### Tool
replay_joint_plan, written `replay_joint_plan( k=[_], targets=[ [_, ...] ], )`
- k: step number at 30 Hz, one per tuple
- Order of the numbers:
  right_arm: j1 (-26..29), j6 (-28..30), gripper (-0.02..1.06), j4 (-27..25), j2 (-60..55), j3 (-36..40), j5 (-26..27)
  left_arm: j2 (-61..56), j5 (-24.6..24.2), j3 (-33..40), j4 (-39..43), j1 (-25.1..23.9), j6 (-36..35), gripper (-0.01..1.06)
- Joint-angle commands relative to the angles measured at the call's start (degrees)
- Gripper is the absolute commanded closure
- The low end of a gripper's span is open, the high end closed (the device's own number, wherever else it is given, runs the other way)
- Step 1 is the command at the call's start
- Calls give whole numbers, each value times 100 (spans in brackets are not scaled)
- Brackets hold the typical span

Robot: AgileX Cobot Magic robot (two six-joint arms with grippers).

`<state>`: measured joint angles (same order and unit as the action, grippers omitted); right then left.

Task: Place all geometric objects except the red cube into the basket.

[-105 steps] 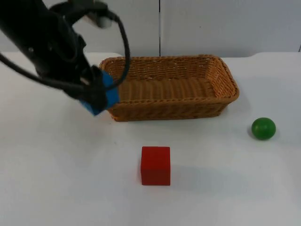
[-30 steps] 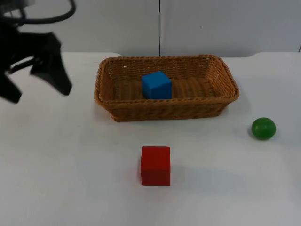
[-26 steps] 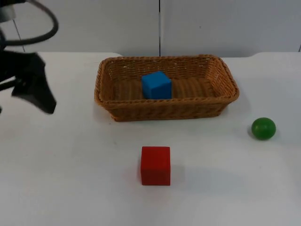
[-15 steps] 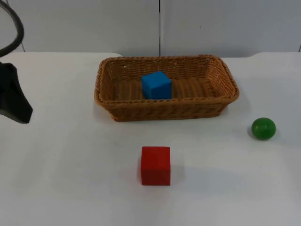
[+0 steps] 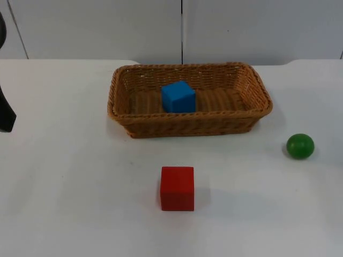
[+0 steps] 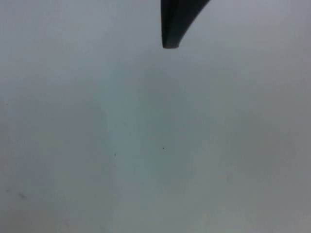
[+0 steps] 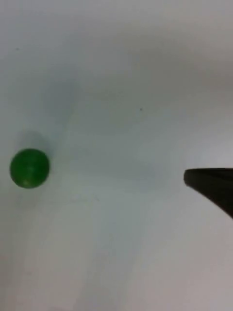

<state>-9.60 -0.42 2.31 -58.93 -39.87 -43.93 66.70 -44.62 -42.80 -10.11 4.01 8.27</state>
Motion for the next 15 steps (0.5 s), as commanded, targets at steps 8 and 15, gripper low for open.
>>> replay_joint_plan(
  k=[8,15],
  targets=[
    [-515,-191,-1,37,-1675,-394,1088,-44,3,31,46,-8,-65,0],
    [-515,42,0,75,-3217,-796,2230,-44,38,31,35,-8,-65,0]
  ],
)
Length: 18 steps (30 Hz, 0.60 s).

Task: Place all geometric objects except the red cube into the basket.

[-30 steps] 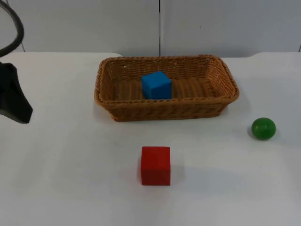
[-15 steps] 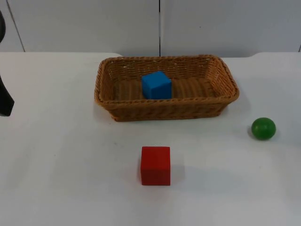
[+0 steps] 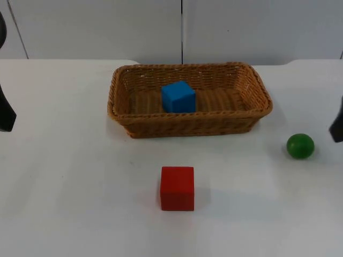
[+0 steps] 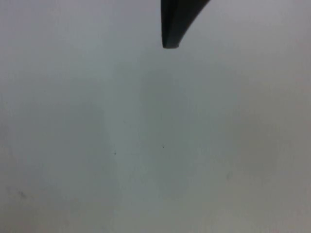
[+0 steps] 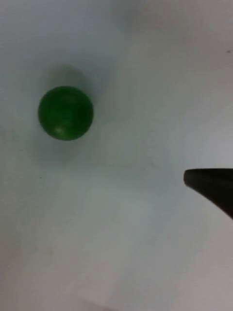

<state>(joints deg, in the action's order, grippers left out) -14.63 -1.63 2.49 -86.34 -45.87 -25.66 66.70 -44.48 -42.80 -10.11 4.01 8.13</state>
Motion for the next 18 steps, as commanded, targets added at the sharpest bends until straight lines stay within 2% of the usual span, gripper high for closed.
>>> replay_joint_plan(
  k=[1,6,12,18],
  targets=[
    [-11,253,0,56,-690,-283,492,-44,22,31,73,-8,-52,0],
    [-11,529,0,56,-1595,-707,823,-44,22,31,73,-8,-52,0],
    [-11,575,0,118,-2552,-1329,1304,-44,116,31,73,-8,-52,0],
    [-95,575,2,118,-3148,-1794,1304,-44,151,31,73,-8,-52,0]
  ],
)
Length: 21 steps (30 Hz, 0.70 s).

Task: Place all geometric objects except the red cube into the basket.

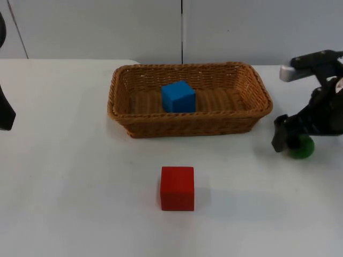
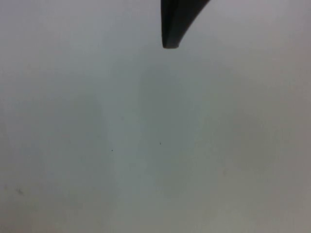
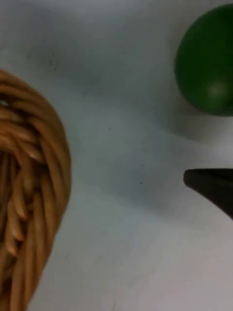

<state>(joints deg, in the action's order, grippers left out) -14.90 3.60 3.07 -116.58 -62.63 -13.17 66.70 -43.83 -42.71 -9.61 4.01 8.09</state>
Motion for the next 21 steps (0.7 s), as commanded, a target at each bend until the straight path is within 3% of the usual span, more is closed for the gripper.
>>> replay_joint_plan(
  k=[1,3,6,7,8,10,11,13,16,21],
  targets=[
    [-68,53,2,61,-123,-117,55,-44,86,22,23,-8,-47,0],
    [-93,53,12,61,-189,-149,55,-44,86,22,23,-8,-47,0],
    [-93,-52,44,61,-176,-149,39,-44,111,22,23,-8,-47,0],
    [-93,-52,44,61,-176,-149,39,-44,111,22,23,-8,-47,0],
    [-93,-80,67,61,-119,-158,-17,-44,111,22,23,-8,-47,0],
    [-93,-80,86,61,-12,-158,-137,-44,124,22,23,-8,-47,0],
    [-93,-80,105,61,202,-158,-401,-44,124,22,23,-8,-47,0],
    [-93,-80,104,61,390,-158,-610,-44,124,22,23,-8,-47,0],
    [-93,-80,104,61,1070,-158,-1457,-44,124,22,23,-8,-47,0],
    [-93,-125,104,61,1921,-158,-2036,-44,113,22,23,-8,-47,0]
  ],
)
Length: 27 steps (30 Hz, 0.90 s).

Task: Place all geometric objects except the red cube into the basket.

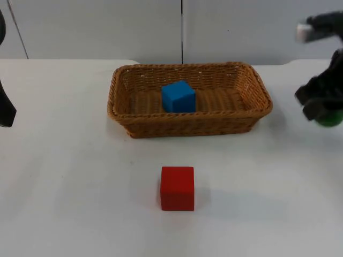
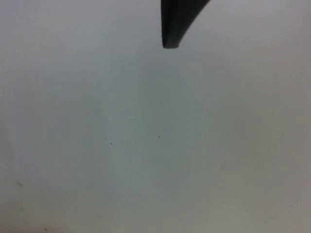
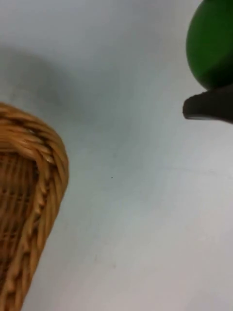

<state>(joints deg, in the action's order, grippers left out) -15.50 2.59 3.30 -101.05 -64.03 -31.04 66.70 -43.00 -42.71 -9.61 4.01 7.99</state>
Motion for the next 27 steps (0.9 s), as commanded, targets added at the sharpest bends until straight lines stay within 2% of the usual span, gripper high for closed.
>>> replay_joint_plan(
  k=[1,8,11,14,16,19,20,22,24,25,27],
  targets=[
    [-33,-24,104,38,367,-18,-249,-44,29,22,23,-8,-38,0],
    [-33,-24,104,27,689,-60,-357,-44,29,22,23,-8,-38,0],
    [-57,78,104,-183,587,-201,-424,-44,29,22,23,-8,-38,0],
    [-272,557,104,-408,145,-852,-597,-44,29,22,23,-8,-38,0],
    [-382,557,104,-397,-70,-1149,-664,-44,29,22,23,-8,-38,0],
    [-609,557,104,-386,-838,-2150,-845,-44,29,22,23,-8,-38,0],
    [-609,557,104,-386,-838,-2150,-845,-44,29,22,23,-8,-38,0],
    [-705,557,97,-410,-1550,-3060,-1030,-44,29,22,23,-8,-38,0],
    [-715,557,87,-452,-2097,-3614,-1081,-44,29,22,4,-8,-38,0],
    [-715,557,87,-452,-2097,-3614,-1081,-44,29,22,4,-8,-38,0],
    [-715,545,75,-499,-2506,-4022,-1081,-44,29,22,-12,-8,-38,0]
  ],
)
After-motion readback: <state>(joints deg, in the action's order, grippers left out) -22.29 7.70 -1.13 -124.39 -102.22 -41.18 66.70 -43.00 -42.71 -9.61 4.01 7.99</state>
